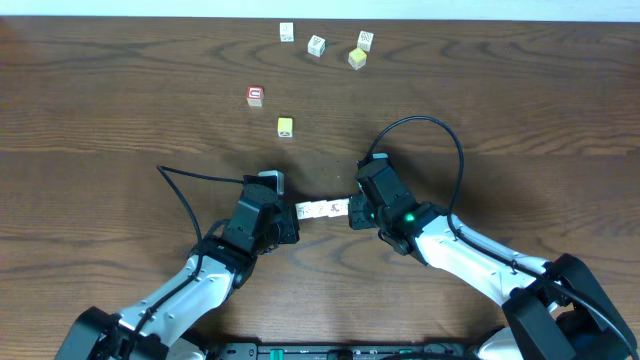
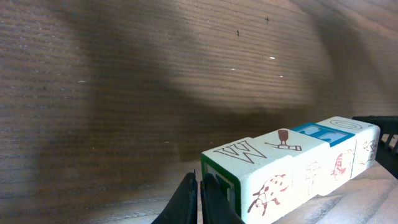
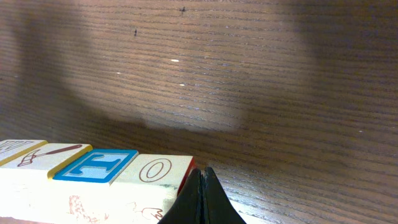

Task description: Lift 4 blocks

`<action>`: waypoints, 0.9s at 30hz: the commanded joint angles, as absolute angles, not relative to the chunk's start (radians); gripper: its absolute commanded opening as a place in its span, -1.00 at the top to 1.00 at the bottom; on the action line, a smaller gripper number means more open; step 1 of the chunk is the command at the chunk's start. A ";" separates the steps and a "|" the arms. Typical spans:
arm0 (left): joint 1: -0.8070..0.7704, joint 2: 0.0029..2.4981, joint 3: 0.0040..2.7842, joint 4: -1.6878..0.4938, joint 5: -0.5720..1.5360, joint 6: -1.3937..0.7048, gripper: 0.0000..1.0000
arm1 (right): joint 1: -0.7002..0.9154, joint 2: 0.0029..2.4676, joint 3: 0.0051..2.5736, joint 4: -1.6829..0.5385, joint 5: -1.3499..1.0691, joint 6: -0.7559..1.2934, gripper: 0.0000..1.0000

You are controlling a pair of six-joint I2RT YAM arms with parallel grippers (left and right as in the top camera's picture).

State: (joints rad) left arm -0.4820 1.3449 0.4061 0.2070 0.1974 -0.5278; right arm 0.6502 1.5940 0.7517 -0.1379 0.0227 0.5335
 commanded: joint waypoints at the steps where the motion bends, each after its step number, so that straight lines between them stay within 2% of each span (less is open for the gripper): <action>1: -0.540 1.346 0.446 0.253 0.411 -0.537 0.86 | 0.722 1.596 0.785 -0.097 -0.221 0.553 0.98; 27: -0.541 1.347 0.442 0.252 0.406 -0.536 0.85 | 0.722 1.608 0.785 -0.093 -0.214 0.553 0.98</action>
